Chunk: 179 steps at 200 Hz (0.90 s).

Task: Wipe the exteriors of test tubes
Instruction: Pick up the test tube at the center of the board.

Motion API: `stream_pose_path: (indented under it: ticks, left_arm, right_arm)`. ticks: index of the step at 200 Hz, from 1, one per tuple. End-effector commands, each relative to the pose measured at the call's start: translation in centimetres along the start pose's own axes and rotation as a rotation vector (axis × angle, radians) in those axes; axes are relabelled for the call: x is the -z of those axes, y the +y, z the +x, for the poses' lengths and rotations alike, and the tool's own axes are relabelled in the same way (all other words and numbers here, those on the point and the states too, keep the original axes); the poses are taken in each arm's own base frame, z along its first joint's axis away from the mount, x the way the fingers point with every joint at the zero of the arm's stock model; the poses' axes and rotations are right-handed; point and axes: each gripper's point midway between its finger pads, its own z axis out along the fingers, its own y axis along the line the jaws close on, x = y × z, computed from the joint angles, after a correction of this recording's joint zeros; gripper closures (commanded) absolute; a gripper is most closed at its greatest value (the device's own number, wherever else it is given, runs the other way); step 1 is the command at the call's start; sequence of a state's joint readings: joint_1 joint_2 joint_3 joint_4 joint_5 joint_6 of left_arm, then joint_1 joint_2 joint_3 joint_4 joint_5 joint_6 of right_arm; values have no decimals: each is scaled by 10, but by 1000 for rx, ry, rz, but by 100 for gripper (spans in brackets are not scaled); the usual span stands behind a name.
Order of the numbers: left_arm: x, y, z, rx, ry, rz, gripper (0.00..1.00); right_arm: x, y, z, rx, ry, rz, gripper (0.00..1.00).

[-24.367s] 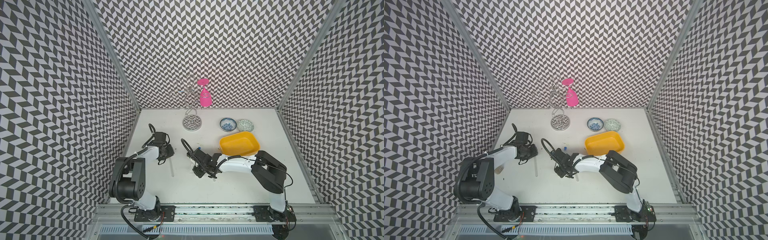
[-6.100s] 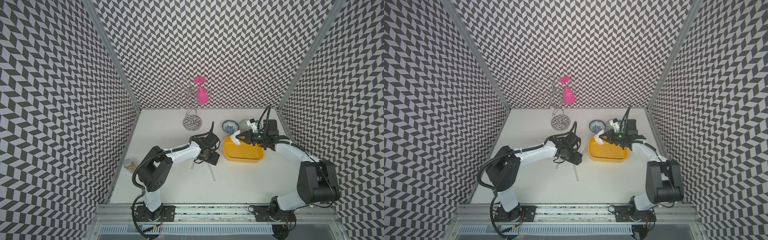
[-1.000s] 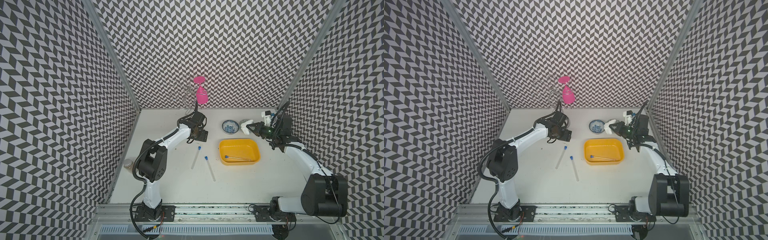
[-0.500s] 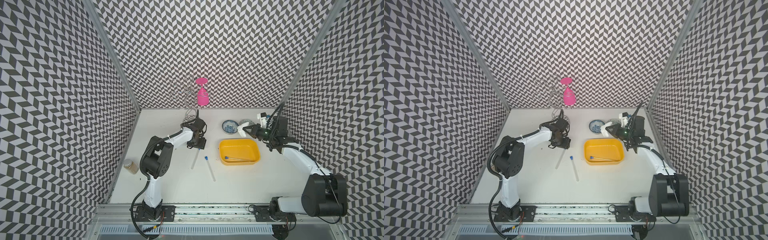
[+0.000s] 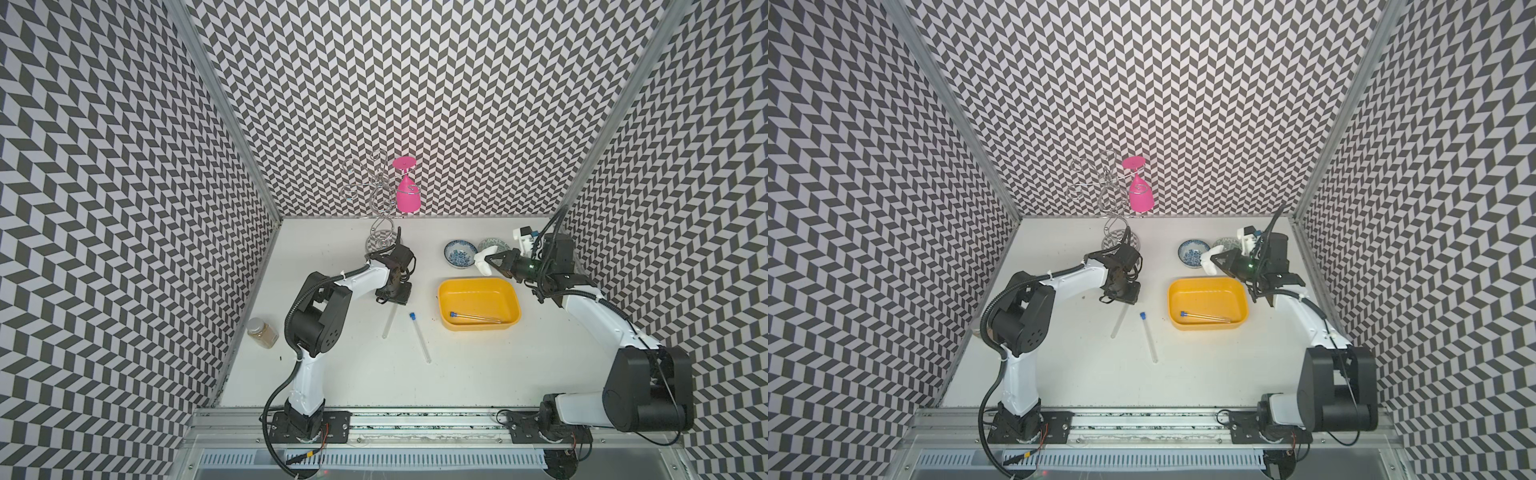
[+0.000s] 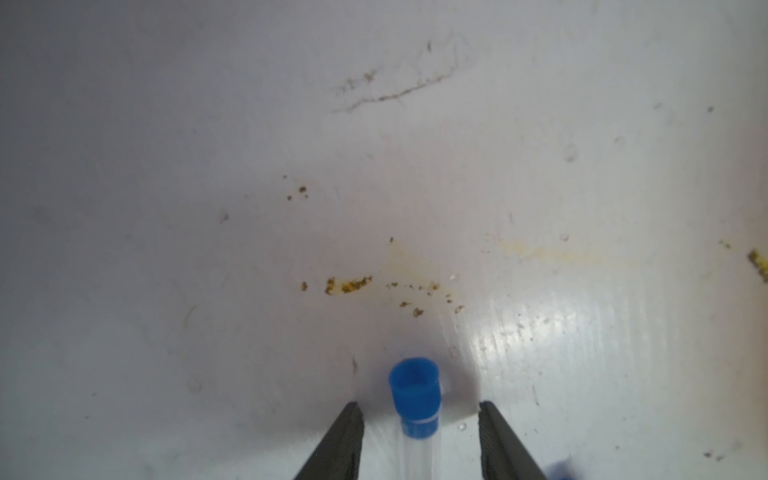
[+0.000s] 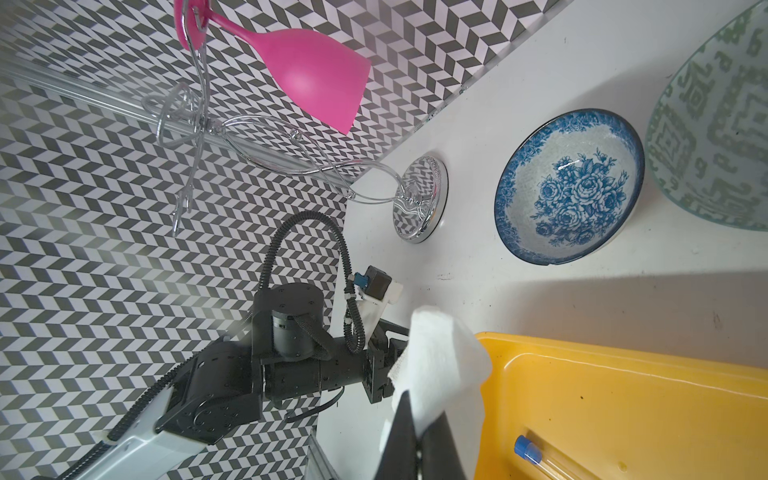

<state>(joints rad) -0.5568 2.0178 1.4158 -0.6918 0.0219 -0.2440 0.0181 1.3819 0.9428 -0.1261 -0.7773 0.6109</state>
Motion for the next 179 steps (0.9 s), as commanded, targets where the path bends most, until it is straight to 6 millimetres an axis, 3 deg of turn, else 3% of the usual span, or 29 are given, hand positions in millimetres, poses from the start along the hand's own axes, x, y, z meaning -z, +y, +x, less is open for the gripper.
stream_pose_path:
  ticks: [1, 68, 130, 179]
  left_arm:
    - [-17, -1, 11, -5, 35, 2, 60]
    - [-23, 0, 27, 15, 54, 21, 85]
    - [-1, -5, 18, 52, 25, 68, 87]
    - [34, -2, 11, 145, -18, 120, 88]
  right_arm:
    - [-3, 2, -2, 38, -11, -14, 100]
    - [-3, 1, 0, 39, -7, -11, 100]
    - [-11, 9, 16, 87, 47, -4, 100]
    - [-33, 31, 57, 157, 178, -54, 100]
